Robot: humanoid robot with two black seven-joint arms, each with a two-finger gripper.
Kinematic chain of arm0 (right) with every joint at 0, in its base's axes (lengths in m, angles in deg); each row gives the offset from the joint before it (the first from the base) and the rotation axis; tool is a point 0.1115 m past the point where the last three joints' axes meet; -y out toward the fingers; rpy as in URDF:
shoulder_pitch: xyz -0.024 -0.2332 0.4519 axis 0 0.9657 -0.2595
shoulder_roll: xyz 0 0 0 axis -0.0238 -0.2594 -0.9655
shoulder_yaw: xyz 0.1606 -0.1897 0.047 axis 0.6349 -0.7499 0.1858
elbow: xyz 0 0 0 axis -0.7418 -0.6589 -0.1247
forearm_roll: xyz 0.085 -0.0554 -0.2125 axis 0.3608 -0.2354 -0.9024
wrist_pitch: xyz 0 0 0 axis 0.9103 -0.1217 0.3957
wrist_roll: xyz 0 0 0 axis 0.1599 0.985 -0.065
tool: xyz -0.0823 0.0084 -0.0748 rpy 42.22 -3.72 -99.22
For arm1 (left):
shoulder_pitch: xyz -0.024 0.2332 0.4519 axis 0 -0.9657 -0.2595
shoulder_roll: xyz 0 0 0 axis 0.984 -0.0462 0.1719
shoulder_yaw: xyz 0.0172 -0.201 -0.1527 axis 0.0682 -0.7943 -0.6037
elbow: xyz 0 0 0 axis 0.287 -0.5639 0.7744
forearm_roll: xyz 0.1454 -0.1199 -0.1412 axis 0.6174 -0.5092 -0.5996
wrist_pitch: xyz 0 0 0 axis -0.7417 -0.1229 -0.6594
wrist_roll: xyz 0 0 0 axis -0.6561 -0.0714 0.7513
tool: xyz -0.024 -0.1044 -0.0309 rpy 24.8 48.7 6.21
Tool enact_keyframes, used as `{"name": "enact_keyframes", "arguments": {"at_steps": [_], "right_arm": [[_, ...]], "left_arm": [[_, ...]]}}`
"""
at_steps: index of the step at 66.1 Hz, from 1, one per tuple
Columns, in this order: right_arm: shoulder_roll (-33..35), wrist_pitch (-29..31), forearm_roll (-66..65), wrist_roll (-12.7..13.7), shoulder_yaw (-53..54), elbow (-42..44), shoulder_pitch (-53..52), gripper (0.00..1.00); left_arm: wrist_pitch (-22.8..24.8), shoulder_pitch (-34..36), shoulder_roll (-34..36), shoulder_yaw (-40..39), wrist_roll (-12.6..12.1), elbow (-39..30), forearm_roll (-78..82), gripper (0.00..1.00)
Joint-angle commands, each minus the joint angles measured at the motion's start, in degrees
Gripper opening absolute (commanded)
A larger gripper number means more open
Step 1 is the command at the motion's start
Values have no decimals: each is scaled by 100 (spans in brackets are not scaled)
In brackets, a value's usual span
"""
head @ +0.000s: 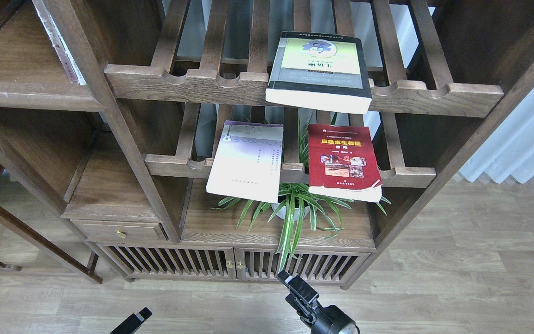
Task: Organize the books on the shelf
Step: 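Raise the right gripper toward the red book on the middle shelf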
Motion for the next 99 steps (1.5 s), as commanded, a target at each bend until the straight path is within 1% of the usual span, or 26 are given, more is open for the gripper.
{"name": "enact_keyframes", "arguments": {"at_steps": [1,7,16,23,30,45,53,63,69,77,83,99], "right_arm": [[0,63,1,-2,75,-48,14,100],[0,71,1,7,40,-39,14,100],[0,98,9,15,-13,-48,14,100],[0,411,53,24,-31,-57,-48,100],[0,411,45,59,-171,-57,-65,100],[0,411,-8,68,-637,66,-83,100],[0,411,-8,77,-646,75,-118,100],[0,411,-8,77,-576,225,-461,100],[9,411,10,77,-558,189,-628,100],[185,411,-17,95,-619,189,-724,100],[220,411,-78,103,-646,172,-804,100],[158,411,-87,15,-558,-92,-786,100]], "left_arm": [[-1,-83,84,-10,-57,-315,-143,100],[-1,-84,84,-28,-75,-394,-152,100],[-1,-84,58,-151,-14,-386,-152,100],[-1,-66,49,-283,13,-377,-152,100],[-1,-75,32,-327,74,-351,-152,100],[-1,-31,32,-344,83,-271,-143,100],[-1,4,14,-353,83,-175,-187,100],[-1,83,67,-423,74,-192,-196,100],[-1,75,84,-687,74,-184,-205,100],[-1,66,128,-1047,74,-175,-205,100],[-1,75,155,-1100,74,-175,-205,100],[-1,75,172,-1118,66,-166,-205,100]]}}
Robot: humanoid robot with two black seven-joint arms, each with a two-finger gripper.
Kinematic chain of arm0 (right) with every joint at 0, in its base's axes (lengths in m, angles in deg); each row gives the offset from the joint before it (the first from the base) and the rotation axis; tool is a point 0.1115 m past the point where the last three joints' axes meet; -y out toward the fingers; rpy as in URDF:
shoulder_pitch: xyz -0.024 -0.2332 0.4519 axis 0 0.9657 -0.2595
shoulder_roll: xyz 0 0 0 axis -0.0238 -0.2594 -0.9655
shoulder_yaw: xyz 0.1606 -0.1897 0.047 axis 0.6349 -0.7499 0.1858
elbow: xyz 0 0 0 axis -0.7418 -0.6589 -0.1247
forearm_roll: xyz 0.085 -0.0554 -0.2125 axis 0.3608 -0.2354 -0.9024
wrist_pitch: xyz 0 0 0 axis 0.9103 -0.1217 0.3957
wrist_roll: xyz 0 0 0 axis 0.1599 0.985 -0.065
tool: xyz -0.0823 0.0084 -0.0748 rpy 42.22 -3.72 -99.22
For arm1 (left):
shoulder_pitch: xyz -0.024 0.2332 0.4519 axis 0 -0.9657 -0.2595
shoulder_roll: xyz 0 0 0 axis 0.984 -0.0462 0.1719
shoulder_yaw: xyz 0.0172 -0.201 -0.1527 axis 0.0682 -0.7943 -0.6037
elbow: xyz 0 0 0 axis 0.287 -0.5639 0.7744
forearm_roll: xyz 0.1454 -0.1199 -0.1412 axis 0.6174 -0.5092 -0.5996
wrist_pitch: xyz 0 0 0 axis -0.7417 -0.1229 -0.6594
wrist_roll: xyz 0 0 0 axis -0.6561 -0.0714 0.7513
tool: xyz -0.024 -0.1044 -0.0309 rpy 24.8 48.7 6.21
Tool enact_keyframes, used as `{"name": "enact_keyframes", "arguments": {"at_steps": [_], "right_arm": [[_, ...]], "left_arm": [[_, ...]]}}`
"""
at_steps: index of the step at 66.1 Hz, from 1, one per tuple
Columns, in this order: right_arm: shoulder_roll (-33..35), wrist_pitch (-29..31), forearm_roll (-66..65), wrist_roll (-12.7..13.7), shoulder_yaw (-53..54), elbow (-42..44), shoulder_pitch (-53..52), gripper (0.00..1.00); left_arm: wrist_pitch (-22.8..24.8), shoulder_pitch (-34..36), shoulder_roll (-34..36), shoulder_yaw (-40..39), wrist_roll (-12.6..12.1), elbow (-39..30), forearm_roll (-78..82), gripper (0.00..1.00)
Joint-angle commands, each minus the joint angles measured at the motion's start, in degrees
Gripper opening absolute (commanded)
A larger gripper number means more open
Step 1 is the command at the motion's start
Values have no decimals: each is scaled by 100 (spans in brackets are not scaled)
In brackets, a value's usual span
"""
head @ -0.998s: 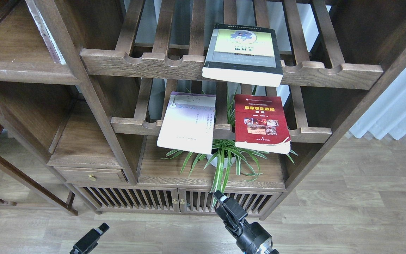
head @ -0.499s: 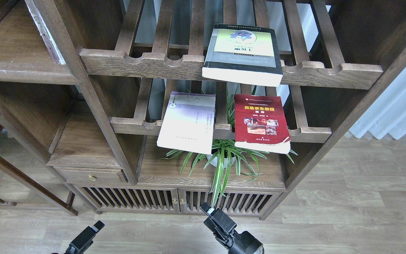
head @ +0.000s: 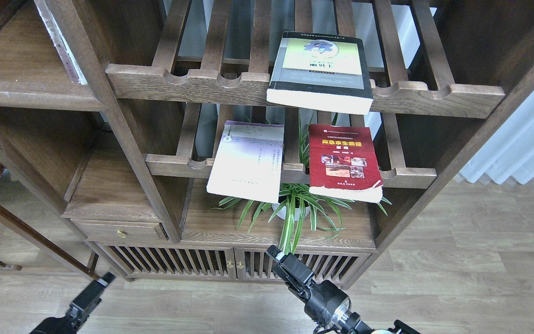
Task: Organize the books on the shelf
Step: 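Raise the right gripper toward the red book on the middle shelf, then grasp the bottom edge of the red book with the right gripper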
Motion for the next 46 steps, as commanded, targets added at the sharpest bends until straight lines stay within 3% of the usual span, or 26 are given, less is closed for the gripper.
{"name": "enact_keyframes", "arguments": {"at_steps": [1,18,46], "right_arm": [[-72,-1,39,-44,74,-199,50,100],[-221,-1,233,-360,856,-542,59,100],[-221,-1,831,-685,1129,-586,59,100]], "left_arm": [[0,1,35,-13,4,13,4,100],[0,1,115,-118,13,30,-22,100],[0,1,159,-461,4,22,-84,100]]}}
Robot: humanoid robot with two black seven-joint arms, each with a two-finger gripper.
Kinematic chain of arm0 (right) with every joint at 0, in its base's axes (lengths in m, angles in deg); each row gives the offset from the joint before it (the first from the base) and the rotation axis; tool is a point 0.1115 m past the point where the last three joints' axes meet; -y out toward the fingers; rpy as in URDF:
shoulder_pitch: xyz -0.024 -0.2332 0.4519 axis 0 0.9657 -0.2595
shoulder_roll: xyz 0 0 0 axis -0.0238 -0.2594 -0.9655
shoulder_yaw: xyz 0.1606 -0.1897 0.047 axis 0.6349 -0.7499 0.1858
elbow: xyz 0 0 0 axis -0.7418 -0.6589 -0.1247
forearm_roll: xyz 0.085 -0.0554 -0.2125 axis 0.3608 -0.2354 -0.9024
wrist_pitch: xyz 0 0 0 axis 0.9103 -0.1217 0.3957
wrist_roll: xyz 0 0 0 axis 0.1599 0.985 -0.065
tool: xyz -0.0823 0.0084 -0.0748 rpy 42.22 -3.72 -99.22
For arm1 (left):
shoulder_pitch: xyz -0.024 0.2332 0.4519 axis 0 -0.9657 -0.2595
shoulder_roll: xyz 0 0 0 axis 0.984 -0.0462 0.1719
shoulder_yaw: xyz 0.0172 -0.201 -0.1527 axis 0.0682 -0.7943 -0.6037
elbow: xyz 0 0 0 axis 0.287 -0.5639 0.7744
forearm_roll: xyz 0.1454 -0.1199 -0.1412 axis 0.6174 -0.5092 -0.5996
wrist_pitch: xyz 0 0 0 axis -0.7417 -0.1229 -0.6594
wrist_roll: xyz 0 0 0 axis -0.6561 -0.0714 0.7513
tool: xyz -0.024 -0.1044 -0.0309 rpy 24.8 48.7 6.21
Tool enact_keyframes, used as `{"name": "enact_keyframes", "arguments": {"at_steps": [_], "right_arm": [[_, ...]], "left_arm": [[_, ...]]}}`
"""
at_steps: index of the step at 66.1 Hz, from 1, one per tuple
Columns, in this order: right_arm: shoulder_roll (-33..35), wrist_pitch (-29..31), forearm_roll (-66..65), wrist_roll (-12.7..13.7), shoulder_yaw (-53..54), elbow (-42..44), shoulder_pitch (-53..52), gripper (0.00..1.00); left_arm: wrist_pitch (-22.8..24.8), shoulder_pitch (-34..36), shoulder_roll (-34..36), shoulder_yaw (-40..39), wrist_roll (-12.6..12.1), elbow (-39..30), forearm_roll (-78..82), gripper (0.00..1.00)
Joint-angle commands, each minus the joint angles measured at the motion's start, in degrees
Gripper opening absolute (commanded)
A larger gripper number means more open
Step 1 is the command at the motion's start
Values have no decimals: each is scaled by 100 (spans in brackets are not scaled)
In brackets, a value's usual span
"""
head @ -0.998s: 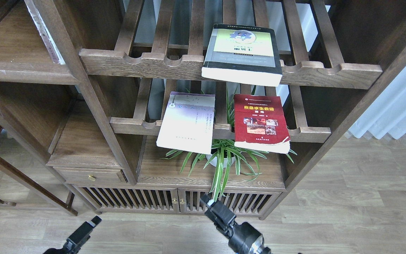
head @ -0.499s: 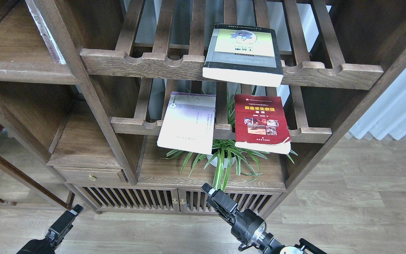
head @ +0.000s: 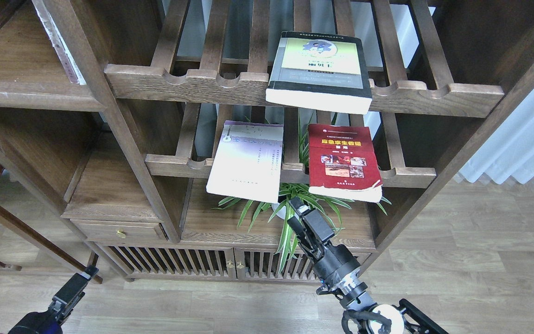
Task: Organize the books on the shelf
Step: 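Grasp the bottom edge of the red book with the right gripper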
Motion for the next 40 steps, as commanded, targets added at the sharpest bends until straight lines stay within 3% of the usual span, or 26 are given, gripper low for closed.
{"name": "enact_keyframes", "arguments": {"at_steps": [1,16,29,40], "right_arm": [[0,0,148,-91,25,31,-3,99],[0,0,219,-381,113,57,-55,95],[0,0,245,-874,333,66,-55,92],[0,0,263,-997,509,66,-55,77]], "left_arm": [[0,0,23,-171,-8,-8,-1,100],[0,0,32,-198,-17,-8,-1,100],[0,17,32,-198,-17,-8,-1,100],[0,26,32,-198,-17,-8,-1,100]]}}
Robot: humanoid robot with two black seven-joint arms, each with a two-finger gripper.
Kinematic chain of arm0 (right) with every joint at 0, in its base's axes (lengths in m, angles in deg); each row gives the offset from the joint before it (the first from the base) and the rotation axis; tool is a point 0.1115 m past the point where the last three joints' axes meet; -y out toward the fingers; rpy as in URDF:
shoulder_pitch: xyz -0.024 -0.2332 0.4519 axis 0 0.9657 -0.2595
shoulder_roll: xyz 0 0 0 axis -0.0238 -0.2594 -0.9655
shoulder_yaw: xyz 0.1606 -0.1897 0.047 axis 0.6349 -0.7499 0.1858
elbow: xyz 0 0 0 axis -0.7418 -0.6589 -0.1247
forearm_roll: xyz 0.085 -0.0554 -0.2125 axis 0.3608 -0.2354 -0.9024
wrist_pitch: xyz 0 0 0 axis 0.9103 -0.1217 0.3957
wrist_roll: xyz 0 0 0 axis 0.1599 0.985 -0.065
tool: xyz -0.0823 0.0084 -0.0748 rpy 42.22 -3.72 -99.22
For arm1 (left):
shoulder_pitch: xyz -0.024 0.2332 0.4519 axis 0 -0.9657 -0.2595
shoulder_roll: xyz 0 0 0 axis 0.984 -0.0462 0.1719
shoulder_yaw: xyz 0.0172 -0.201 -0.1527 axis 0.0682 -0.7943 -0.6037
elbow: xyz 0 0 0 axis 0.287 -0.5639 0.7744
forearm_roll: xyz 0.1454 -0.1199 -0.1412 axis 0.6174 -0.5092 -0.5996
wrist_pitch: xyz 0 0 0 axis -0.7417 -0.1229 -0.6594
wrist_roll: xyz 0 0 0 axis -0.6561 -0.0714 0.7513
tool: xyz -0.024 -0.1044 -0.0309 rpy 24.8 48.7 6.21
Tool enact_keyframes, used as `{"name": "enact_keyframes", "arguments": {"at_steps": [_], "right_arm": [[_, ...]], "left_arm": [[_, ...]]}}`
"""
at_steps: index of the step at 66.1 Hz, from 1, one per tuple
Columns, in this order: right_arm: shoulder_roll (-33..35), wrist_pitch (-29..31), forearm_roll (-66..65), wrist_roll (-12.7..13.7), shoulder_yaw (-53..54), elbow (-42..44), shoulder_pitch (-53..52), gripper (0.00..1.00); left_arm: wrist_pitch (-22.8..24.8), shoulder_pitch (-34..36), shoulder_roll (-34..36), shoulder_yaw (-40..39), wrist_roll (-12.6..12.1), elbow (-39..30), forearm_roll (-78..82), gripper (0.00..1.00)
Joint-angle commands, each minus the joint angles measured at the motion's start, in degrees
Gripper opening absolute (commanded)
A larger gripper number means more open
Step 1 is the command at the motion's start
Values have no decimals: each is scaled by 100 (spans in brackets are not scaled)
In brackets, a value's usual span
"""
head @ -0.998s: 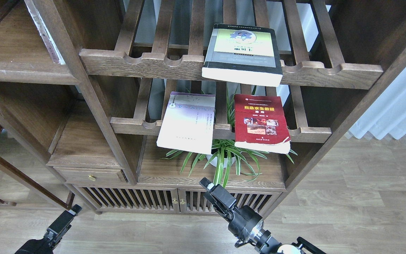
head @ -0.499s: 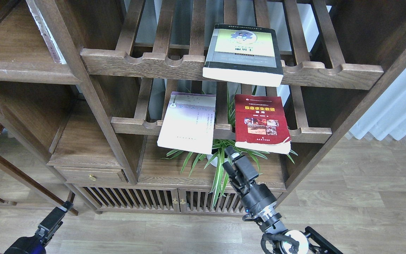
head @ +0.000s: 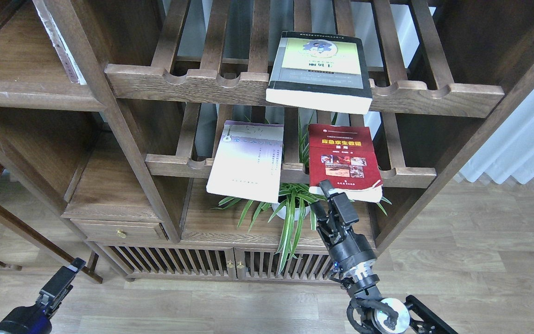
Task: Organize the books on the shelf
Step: 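Grasp the bottom edge of the red book with the right gripper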
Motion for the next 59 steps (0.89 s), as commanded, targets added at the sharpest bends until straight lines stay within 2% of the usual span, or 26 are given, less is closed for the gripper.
{"name": "enact_keyframes", "arguments": {"at_steps": [1,11,15,21,24,28,49,59], "right_arm": [[0,1,7,-61,91,2,0,76],[0,1,-2,-61,73,2,0,67],[0,1,-2,-61,65,2,9,61],[0,1,-2,-61,65,10,27,44],[0,1,7,-61,73,19,36,30],[0,1,7,-61,82,28,44,21],[0,1,253,-69,100,28,44,6],[0,1,253,-61,21,-69,290,5]], "left_arm": [[0,18,0,1,0,1,0,100],[0,35,9,1,0,1,0,100],[0,35,9,1,0,1,0,100],[0,35,9,1,9,1,0,100],[0,35,9,-8,9,1,0,100],[0,44,9,-8,9,1,0,100],[0,53,9,-8,9,1,0,100],[0,44,9,-8,9,1,0,100]]}}
